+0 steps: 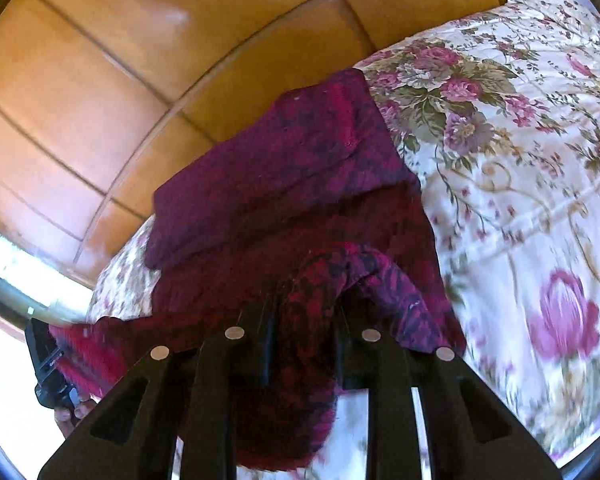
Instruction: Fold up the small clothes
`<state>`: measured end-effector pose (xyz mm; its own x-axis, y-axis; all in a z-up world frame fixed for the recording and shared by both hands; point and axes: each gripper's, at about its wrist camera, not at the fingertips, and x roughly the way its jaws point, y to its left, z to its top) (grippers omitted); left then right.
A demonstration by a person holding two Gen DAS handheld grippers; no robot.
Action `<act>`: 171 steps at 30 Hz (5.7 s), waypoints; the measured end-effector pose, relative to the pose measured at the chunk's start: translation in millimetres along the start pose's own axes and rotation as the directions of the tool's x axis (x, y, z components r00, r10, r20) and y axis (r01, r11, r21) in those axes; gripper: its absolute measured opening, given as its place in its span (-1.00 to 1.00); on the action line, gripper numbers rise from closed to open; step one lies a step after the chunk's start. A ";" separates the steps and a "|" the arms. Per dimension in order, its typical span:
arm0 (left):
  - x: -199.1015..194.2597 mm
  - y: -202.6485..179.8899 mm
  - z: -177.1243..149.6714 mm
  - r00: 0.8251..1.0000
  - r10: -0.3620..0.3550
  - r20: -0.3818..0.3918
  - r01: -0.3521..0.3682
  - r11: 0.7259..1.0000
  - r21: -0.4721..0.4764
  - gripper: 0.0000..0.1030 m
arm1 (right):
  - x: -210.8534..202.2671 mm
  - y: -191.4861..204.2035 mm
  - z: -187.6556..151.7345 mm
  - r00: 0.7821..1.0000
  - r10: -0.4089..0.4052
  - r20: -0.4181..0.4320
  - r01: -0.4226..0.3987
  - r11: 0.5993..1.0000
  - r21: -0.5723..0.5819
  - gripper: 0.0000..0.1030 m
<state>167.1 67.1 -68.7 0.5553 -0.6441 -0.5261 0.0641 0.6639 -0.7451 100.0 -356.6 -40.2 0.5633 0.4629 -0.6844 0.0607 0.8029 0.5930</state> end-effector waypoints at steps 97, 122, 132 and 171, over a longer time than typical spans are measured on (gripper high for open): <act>-21.8 -35.3 13.6 0.937 0.274 0.218 -0.345 0.828 0.443 -0.73 | -34.7 73.4 21.8 0.946 -0.204 0.252 0.287 0.888 -0.360 -0.60; 56.2 0.8 63.7 0.801 0.527 0.285 -0.597 0.744 0.302 0.01 | 85.4 17.8 82.9 0.881 -0.439 0.174 0.470 0.852 -0.231 0.14; 39.9 -50.7 -23.5 0.837 0.424 0.345 -0.546 0.694 0.469 0.01 | 16.4 51.1 15.0 0.927 -0.284 0.247 0.353 0.883 -0.309 0.35; 46.5 -78.6 -92.7 0.870 0.400 0.288 -0.493 0.717 0.493 0.21 | -15.9 -62.6 -59.3 0.988 0.147 0.038 -0.151 0.980 0.131 0.96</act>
<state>111.0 -50.3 -72.6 0.7476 -0.1851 -0.6378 0.1811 0.9808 -0.0724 38.4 -392.0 -91.6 0.5968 0.5615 -0.5732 0.0821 0.6679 0.7397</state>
